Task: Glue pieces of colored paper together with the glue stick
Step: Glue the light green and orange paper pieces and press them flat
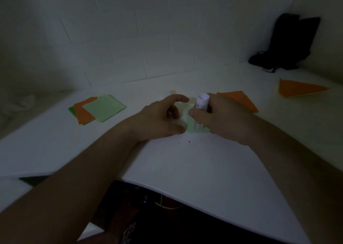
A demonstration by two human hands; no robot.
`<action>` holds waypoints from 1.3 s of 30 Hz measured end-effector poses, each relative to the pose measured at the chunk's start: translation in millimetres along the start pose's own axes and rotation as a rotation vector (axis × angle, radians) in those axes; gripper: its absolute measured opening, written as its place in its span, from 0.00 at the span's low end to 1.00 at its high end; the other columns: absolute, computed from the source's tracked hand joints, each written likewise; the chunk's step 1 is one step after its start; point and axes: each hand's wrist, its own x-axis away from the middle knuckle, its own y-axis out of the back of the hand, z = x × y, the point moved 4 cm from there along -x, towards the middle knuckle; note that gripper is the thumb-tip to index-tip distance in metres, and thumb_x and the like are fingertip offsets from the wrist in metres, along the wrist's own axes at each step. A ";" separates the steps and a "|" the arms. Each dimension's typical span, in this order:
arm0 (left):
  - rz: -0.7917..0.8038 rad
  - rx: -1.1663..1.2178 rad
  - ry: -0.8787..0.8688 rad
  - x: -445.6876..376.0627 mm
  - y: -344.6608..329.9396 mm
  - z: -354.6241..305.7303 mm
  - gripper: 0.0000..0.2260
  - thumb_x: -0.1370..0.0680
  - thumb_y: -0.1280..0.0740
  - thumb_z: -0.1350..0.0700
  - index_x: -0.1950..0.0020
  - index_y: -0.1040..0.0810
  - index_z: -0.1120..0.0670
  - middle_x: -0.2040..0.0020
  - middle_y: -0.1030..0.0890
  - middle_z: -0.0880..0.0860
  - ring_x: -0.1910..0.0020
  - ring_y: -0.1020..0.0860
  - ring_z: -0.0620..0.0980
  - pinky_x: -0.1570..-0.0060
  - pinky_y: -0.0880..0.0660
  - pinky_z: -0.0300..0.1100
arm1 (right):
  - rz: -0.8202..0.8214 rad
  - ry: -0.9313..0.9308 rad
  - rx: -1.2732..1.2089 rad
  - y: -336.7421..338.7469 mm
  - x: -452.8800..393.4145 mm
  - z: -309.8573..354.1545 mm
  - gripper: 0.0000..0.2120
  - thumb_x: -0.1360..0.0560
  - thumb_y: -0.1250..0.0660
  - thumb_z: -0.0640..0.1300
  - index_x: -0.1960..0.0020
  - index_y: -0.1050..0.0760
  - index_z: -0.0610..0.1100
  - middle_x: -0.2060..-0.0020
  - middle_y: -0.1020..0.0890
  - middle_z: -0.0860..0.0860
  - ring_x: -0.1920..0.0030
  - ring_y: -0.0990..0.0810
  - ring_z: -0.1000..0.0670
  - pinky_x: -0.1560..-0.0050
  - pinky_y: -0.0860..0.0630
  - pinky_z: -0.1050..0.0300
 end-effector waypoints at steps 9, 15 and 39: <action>-0.038 0.179 0.056 -7.6 -4.0 10.2 0.28 0.27 0.33 0.65 0.35 0.27 0.37 0.46 0.20 0.45 0.61 0.23 0.46 0.57 0.25 0.43 | 0.038 0.016 0.014 -3.2 0.1 6.2 0.11 0.19 0.34 0.56 0.57 0.24 0.53 0.64 0.18 0.53 0.63 0.21 0.54 0.61 0.28 0.56; -0.037 0.191 0.078 -8.8 -4.2 10.8 0.27 0.30 0.35 0.61 0.37 0.27 0.35 0.47 0.19 0.45 0.58 0.22 0.49 0.56 0.24 0.47 | 0.064 0.017 -0.042 -4.2 0.6 11.5 0.14 0.20 0.32 0.56 0.61 0.24 0.50 0.66 0.19 0.51 0.69 0.26 0.57 0.65 0.33 0.60; -0.084 -0.167 0.010 -3.3 -4.5 -4.0 0.29 0.27 0.25 0.41 0.30 0.34 0.36 0.48 0.24 0.37 0.51 0.24 0.43 0.39 0.26 0.51 | 0.069 -0.046 -0.129 4.1 6.0 10.7 0.18 0.18 0.33 0.52 0.60 0.27 0.41 0.68 0.29 0.48 0.69 0.33 0.54 0.66 0.35 0.58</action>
